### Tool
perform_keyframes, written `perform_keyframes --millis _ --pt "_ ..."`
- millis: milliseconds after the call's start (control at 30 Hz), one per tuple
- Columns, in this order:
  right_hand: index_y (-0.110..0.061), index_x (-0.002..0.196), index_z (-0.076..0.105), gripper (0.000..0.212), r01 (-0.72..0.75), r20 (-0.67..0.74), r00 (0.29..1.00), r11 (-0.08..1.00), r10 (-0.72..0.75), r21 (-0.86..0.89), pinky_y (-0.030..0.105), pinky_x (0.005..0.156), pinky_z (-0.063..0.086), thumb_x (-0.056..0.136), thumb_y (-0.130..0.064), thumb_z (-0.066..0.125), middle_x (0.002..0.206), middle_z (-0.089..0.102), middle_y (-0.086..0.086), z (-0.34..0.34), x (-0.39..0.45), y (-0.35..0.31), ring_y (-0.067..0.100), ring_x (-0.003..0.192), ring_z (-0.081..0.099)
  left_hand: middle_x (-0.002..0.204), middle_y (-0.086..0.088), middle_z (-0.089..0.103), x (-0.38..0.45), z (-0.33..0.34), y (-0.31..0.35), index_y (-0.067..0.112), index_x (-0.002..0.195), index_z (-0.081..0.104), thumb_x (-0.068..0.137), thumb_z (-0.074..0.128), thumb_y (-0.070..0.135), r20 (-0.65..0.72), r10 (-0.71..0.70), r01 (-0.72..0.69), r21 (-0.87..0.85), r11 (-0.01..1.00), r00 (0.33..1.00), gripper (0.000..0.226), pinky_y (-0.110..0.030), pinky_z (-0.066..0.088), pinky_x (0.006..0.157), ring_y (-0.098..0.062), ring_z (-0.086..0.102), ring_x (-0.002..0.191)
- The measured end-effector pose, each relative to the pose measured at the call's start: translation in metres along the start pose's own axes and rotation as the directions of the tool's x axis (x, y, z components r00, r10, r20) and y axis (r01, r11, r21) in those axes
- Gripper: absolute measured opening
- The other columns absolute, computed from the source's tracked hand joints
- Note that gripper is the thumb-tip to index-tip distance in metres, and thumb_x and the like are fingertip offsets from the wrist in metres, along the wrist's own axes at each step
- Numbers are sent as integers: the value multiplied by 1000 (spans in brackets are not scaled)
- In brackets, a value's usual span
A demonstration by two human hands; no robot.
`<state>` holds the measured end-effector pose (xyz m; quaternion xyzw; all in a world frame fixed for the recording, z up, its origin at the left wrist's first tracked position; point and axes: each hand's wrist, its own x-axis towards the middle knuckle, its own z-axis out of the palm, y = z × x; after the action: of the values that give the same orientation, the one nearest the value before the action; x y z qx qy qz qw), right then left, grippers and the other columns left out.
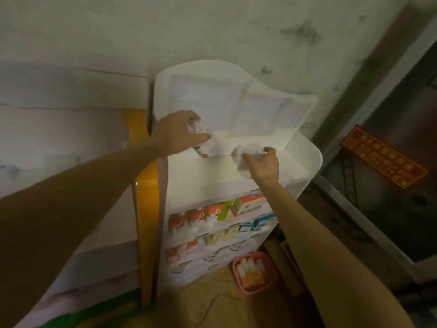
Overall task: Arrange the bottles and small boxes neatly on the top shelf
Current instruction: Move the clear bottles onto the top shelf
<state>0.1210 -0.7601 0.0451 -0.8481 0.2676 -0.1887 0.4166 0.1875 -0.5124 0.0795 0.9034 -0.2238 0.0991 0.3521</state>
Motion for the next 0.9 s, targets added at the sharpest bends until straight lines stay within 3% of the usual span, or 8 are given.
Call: perform_keyframes --millis 200,300,500,667,900 --pt "-9 140 41 75 -104 65 993 995 103 2 37 92 48 78 -33 77 133 55 12 -26 73 84 31 116 57 132 3 58 49 106 43 27 132 54 75 74 60 378 -99 -9 274 962 921 69 -36 43 100 -21 55 117" --pt "-10 140 42 76 -127 81 989 992 126 10 33 87 47 77 -33 77 130 58 10 -25 101 116 29 114 59 134 2 56 64 155 46 27 136 51 76 74 56 390 -119 -22 339 941 913 70 -35 41 101 -22 53 121" --pt "-15 138 45 78 -104 198 975 994 99 15 34 95 46 73 -42 79 131 57 6 3 133 166 26 118 56 137 0 52 88 227 36 25 141 46 79 75 47 409 -191 -9 438 899 892 72 -36 43 101 -22 50 124" --pt "-17 137 49 76 -30 307 951 1000 26 8 37 100 47 72 -37 83 134 58 3 37 159 179 24 120 55 139 2 50 105 261 19 27 143 44 81 74 48 442 -264 14 494 869 857 72 -33 38 102 -21 49 126" --pt "-23 138 44 79 56 288 956 998 -47 -22 34 97 47 71 -41 82 135 56 -1 73 192 185 22 119 56 141 -1 51 136 280 10 24 143 45 79 78 42 389 -303 88 483 871 870 74 -36 41 102 -24 49 128"
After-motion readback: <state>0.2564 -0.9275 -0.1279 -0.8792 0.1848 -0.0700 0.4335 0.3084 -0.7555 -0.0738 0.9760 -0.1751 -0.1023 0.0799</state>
